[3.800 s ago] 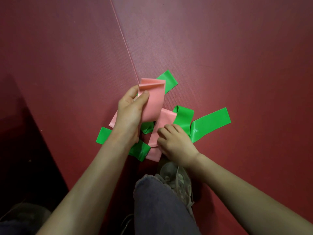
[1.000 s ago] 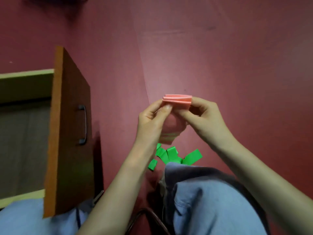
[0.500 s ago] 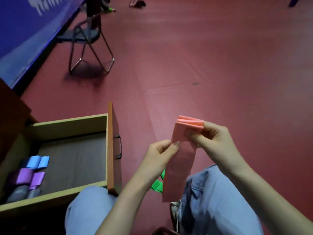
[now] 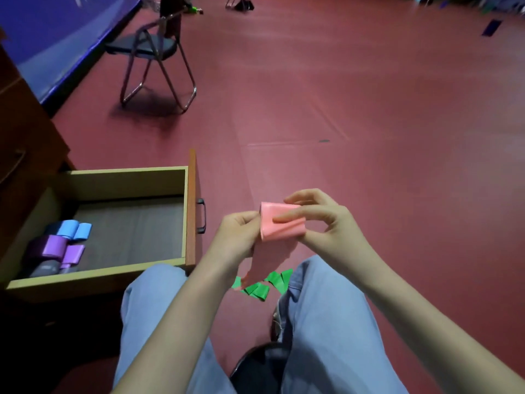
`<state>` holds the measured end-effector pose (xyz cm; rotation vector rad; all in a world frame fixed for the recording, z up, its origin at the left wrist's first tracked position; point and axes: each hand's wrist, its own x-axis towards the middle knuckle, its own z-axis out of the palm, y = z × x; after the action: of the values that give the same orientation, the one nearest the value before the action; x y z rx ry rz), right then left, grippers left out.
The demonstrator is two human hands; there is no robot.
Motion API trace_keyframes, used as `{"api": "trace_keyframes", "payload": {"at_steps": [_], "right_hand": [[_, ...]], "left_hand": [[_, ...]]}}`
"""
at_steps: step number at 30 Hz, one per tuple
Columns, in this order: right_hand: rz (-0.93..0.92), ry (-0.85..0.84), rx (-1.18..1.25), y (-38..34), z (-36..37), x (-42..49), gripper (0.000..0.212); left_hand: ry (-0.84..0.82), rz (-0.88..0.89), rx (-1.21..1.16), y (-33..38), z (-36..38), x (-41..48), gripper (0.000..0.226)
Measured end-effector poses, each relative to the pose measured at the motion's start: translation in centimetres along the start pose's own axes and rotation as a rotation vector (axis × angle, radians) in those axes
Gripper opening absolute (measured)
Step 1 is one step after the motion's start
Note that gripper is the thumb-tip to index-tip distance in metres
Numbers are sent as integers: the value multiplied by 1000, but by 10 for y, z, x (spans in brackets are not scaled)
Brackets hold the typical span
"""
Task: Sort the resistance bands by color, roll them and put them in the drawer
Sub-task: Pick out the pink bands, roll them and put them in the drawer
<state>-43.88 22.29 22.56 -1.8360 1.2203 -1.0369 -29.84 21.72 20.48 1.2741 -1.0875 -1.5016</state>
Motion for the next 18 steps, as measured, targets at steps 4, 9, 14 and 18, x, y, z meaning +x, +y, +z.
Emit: {"api": "trace_keyframes", "payload": {"at_steps": [4, 9, 14, 18], "right_hand": [[-28, -24, -3, 1, 7, -1, 34], [68, -99, 171, 0, 12, -4, 41], [163, -160, 235, -1, 12, -8, 47], [180, -163, 249, -1, 11, -12, 48]], "left_hand": [[-54, -77, -98, 0, -8, -9, 26], [-122, -124, -185, 7, -17, -14, 23], [-97, -136, -208, 9, -17, -16, 25], [-132, -109, -245, 8, -18, -23, 25]]}}
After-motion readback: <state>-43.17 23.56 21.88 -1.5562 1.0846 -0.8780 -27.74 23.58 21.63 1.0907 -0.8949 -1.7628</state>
